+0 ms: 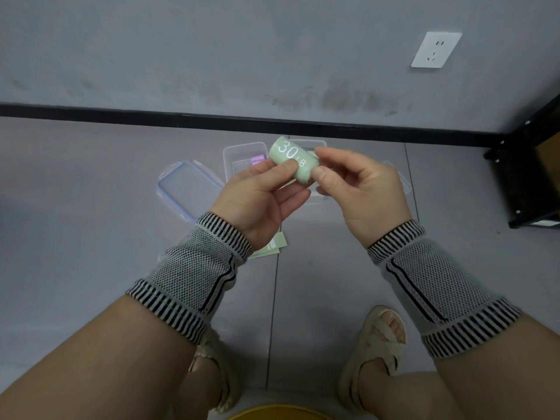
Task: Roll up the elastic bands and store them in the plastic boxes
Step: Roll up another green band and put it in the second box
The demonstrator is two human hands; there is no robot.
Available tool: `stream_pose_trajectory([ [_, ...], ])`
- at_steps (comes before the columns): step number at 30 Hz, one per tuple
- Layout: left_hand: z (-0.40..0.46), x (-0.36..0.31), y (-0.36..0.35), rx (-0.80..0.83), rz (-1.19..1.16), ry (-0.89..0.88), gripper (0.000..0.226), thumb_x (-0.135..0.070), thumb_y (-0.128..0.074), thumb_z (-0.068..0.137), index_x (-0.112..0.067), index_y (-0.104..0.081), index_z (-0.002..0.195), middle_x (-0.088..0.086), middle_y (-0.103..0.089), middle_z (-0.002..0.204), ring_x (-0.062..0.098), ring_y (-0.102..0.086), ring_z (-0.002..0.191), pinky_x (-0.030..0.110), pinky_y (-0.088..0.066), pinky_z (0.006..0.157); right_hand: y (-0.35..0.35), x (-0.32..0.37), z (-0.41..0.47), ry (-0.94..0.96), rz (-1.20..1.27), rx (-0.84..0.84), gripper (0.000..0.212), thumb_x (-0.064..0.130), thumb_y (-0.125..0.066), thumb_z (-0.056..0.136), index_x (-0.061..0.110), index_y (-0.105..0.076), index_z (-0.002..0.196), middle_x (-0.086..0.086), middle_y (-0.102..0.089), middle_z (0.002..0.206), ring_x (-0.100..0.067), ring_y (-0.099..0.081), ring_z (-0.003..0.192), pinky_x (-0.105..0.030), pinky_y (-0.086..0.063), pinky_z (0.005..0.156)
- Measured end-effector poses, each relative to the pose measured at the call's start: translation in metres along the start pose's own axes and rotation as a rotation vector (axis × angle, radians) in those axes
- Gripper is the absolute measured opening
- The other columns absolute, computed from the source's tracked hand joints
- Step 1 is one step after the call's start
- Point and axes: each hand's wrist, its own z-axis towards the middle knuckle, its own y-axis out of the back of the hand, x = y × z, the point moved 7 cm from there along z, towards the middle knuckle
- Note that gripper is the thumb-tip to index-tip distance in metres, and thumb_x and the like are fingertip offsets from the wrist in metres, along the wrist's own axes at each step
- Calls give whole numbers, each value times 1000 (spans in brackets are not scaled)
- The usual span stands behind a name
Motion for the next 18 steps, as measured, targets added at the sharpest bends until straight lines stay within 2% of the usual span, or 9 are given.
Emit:
stream_pose_trajectory([
  [3, -1, -1, -1, 30, 1, 15, 34, -13, -51, 91, -4, -56, 123, 17, -62, 124, 18, -66, 97, 25, -56, 75, -1, 1, 0, -22, 75, 62, 26, 7, -69, 83, 24, -67, 103, -1, -71, 93, -12, -67, 82, -29, -57, 80],
  [6, -3, -1, -5, 60, 27, 13, 49, -17, -55, 84, 1, -50, 129, 21, -57, 128, 21, -64, 102, 25, -56, 78, 1, 2, -1, -33, 136, 34, 23, 4, -71, 80, 19, -69, 97, -3, -71, 91, -14, -67, 82, -23, -55, 77],
  [8, -2, -1, -7, 81, 31, 14, 55, -18, -56, 82, 3, -48, 132, 23, -55, 130, 27, -59, 114, 26, -56, 82, 2, 2, -1, -10, 153, 8, 21, 4, -72, 80, 20, -69, 94, -6, -72, 92, -23, -68, 87, -27, -56, 79],
  [10, -1, 0, -8, 95, 41, 13, 52, -17, -56, 83, 3, -48, 131, 24, -55, 130, 31, -56, 119, 28, -54, 84, 2, 2, -2, 7, 156, -2, 21, 5, -72, 79, 20, -69, 93, -8, -72, 93, -28, -68, 89, -30, -56, 80],
  [14, -2, -4, -7, 103, 88, -2, 31, -18, -58, 78, -6, -60, 107, 11, -68, 105, 18, -67, 92, 26, -55, 79, 2, 0, -3, -24, 131, 7, 21, 5, -72, 80, 16, -70, 97, -6, -72, 93, -22, -68, 86, -28, -55, 79],
  [18, -1, -6, 2, 41, 94, -41, 26, -17, -62, 79, -16, -60, 105, 1, -70, 100, 11, -66, 92, 25, -52, 78, -5, -3, -3, -68, 94, 56, 34, 13, -72, 82, 15, -64, 115, -4, -68, 106, -15, -67, 89, -27, -55, 80],
])
